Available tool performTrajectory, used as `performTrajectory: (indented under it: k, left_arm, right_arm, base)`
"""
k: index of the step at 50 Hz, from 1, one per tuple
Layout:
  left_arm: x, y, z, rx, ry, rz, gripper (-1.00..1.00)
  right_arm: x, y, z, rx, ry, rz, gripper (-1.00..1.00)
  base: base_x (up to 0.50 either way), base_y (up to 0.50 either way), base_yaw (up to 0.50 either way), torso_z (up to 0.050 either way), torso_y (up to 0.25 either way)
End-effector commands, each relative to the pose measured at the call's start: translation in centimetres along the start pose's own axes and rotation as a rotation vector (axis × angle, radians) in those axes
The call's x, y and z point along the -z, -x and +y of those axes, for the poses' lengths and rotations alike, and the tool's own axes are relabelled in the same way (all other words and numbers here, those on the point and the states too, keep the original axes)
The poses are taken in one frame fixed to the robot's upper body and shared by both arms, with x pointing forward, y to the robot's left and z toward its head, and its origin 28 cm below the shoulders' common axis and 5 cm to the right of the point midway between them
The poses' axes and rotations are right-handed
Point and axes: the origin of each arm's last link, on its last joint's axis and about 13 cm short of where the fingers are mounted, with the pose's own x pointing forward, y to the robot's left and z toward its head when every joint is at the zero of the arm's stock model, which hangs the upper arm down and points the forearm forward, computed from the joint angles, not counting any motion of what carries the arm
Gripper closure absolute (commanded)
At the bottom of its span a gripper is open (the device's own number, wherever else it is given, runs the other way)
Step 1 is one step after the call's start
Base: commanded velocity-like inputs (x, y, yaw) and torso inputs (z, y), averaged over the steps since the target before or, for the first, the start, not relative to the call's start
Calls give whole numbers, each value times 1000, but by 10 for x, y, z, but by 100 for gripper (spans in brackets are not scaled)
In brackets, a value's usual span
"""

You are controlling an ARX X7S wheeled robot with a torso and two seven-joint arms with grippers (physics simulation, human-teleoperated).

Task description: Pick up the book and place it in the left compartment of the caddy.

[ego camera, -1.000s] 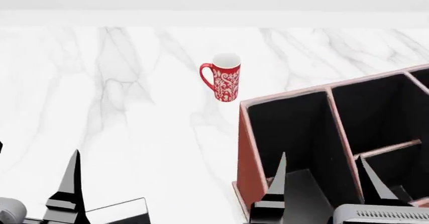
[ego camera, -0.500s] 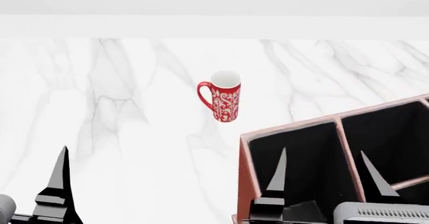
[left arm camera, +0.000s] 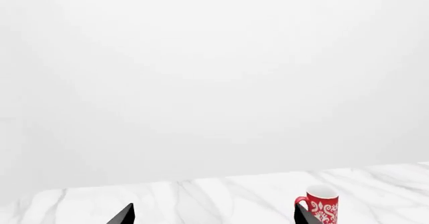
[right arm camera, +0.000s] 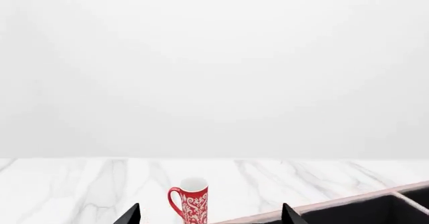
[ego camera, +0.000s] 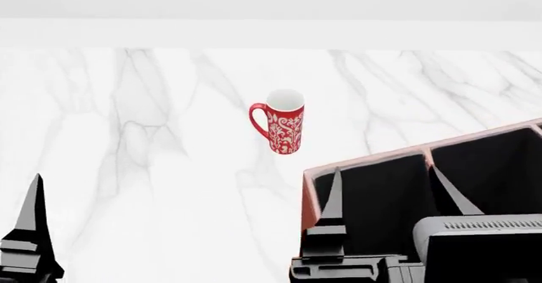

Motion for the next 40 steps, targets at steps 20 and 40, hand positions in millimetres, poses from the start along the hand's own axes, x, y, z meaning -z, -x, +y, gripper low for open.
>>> performTrajectory:
  k: [20, 40]
  left_arm:
    - [-6, 4, 15, -43, 10, -34, -100]
    - [-10, -1, 35, -134, 16, -40, -100]
  right_arm:
    - [-34, -54, -3, -270, 4, 92, -100]
    - [-49, -67, 3, -452, 273, 64, -100]
  base:
    - [0, 0, 0, 0, 0]
    - [0, 0, 0, 0, 0]
